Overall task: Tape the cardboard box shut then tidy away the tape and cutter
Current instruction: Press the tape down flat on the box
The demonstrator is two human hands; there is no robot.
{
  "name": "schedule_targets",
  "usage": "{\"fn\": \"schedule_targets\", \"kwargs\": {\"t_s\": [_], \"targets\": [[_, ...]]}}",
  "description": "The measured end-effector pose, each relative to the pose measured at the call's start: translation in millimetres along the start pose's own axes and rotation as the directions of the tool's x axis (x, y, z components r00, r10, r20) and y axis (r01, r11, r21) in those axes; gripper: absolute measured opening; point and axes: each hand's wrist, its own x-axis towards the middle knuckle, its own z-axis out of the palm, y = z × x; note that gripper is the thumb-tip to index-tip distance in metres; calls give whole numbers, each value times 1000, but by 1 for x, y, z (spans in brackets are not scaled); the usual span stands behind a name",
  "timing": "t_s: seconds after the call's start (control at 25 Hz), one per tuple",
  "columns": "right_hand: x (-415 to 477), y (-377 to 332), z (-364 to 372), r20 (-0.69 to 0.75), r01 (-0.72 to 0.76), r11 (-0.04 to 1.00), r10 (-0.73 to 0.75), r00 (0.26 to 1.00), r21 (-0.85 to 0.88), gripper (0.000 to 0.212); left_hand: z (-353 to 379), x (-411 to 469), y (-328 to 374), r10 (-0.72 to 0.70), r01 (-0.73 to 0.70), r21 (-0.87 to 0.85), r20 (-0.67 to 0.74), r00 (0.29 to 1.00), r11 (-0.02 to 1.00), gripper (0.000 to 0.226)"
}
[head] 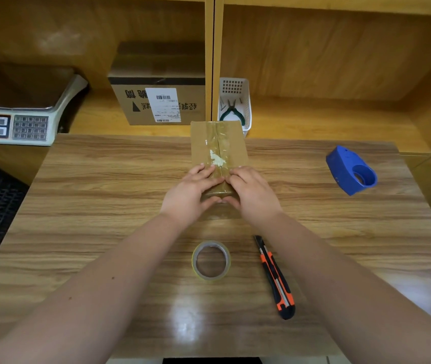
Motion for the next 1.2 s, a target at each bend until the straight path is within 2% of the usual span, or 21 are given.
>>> {"fn": "schedule_targets", "kwargs": {"t_s": [0.56, 0.96, 1.08, 1.2], "targets": [[2, 7, 14, -93, 83, 987, -96, 991, -134, 41, 13, -1, 3, 53, -31, 196, -106, 993, 980, 44], [-3, 20, 11, -9, 133, 988, -134, 991, -84, 54, 5, -3, -12, 177, -169, 302, 1, 984, 938, 56], [-6, 16, 9, -2, 106, 991, -106, 994, -83, 60, -3, -4, -5, 122, -132, 324, 51, 991, 937, 62], [-16, 10, 5, 17, 100, 972, -99, 995, -211, 78, -7, -7, 5, 86, -114, 344, 96, 992, 932, 73]]}}
